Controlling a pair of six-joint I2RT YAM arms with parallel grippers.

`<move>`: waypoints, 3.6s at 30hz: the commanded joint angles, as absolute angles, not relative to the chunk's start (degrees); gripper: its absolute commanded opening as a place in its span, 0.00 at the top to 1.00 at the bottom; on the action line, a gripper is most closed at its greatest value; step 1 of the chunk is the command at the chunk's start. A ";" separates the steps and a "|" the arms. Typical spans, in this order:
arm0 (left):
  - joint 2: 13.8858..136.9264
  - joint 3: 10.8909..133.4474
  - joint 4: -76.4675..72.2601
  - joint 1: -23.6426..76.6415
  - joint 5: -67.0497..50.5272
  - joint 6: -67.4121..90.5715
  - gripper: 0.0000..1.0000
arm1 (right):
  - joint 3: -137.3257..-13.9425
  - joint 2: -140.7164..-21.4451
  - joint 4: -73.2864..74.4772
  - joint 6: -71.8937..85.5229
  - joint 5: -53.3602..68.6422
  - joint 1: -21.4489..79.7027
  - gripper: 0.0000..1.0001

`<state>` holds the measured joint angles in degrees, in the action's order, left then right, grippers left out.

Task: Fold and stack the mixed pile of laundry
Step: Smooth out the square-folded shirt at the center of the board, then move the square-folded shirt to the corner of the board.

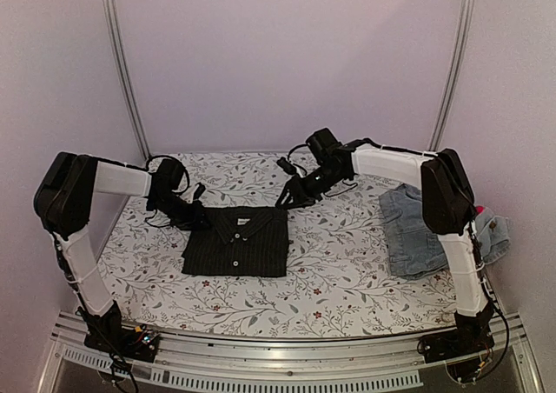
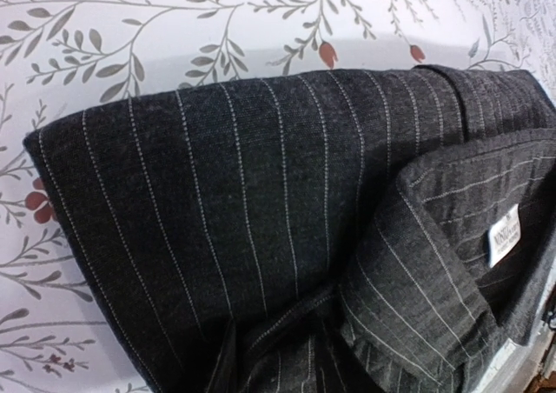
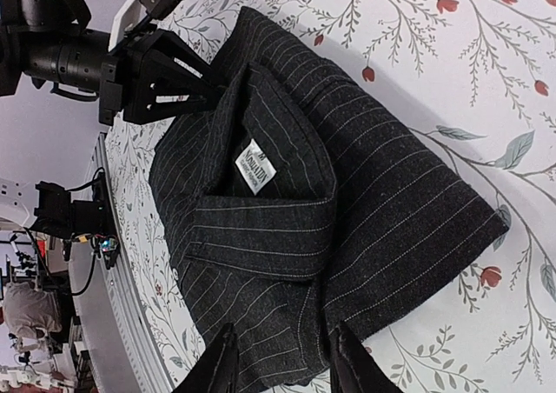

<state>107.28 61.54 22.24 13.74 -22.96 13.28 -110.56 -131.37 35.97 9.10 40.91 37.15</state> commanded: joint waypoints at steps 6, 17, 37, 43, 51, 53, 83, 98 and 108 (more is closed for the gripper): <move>107.35 62.40 23.63 13.10 -24.21 12.61 0.67 | -109.28 -136.26 35.64 7.61 41.31 37.79 0.56; 107.65 62.36 24.09 13.10 -25.68 11.74 0.73 | -107.60 -135.39 36.16 6.00 44.14 38.55 0.82; 94.52 56.90 19.69 10.16 -27.09 11.69 1.00 | -108.35 -128.80 35.27 6.49 40.96 38.56 1.00; 96.10 57.30 16.35 9.36 -25.12 12.94 1.00 | -110.62 -130.47 33.98 7.28 36.43 38.50 1.00; 104.28 57.66 11.45 9.17 -21.82 14.95 1.00 | -112.13 -137.45 32.71 8.63 26.08 38.23 1.00; 106.86 58.01 10.70 9.09 -20.57 15.47 1.00 | -113.56 -139.22 32.17 9.03 25.55 38.21 1.00; 96.59 68.22 28.49 22.35 -8.25 20.61 0.00 | -99.37 -113.17 27.14 16.86 30.02 28.46 0.35; 123.69 80.06 36.04 20.11 -0.26 28.71 0.00 | -88.63 -105.94 26.63 17.53 27.84 27.28 0.35; 138.12 105.43 40.97 2.45 3.50 9.94 0.00 | -84.82 -99.09 29.05 17.33 27.64 24.00 0.31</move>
<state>130.32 98.91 32.82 8.23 -1.41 20.53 -86.24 -103.92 27.33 17.37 28.36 25.71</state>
